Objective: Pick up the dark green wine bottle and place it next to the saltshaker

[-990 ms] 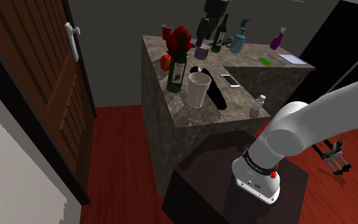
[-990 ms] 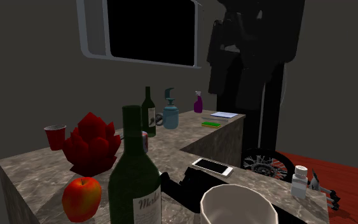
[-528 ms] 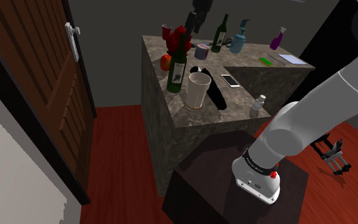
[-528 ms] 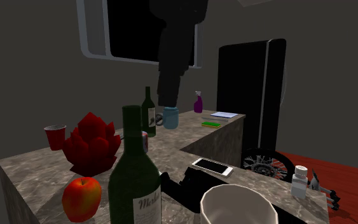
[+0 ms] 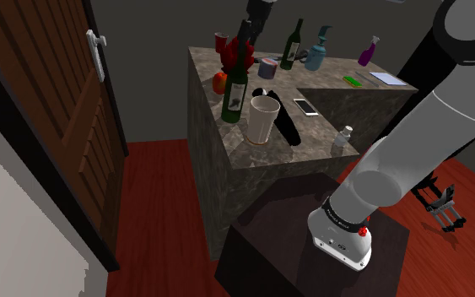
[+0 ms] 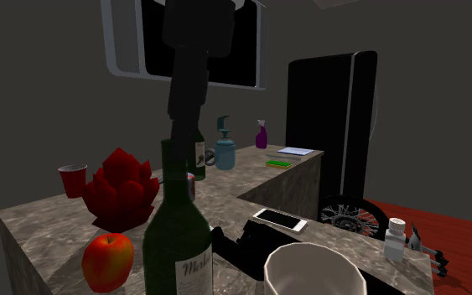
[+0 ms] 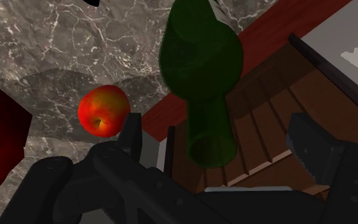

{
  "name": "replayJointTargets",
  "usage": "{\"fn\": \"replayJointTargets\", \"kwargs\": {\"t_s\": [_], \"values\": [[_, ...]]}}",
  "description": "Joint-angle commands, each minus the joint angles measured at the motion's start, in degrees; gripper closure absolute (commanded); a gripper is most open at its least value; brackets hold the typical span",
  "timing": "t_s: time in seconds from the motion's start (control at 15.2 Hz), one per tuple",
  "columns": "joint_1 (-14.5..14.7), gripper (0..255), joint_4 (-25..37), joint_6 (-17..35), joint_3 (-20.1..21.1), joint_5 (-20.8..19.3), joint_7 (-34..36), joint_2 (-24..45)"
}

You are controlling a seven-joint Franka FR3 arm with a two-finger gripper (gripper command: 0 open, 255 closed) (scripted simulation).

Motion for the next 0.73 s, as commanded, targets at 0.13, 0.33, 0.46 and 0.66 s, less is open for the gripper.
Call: {"fn": "replayJointTargets", "kwargs": {"t_s": [0.13,0.33,0.46,0.66], "values": [[-0.02,0,-2.03,2.59,-0.04,0.08,-0.07,0.53],[-0.02,0,-2.02,2.59,-0.04,0.08,-0.08,0.55],[-0.02,0,-2.01,2.59,-0.04,0.08,-0.08,0.55],[-0.02,255,-2.00,2.58,-0.04,0.08,-0.07,0.55]]}}
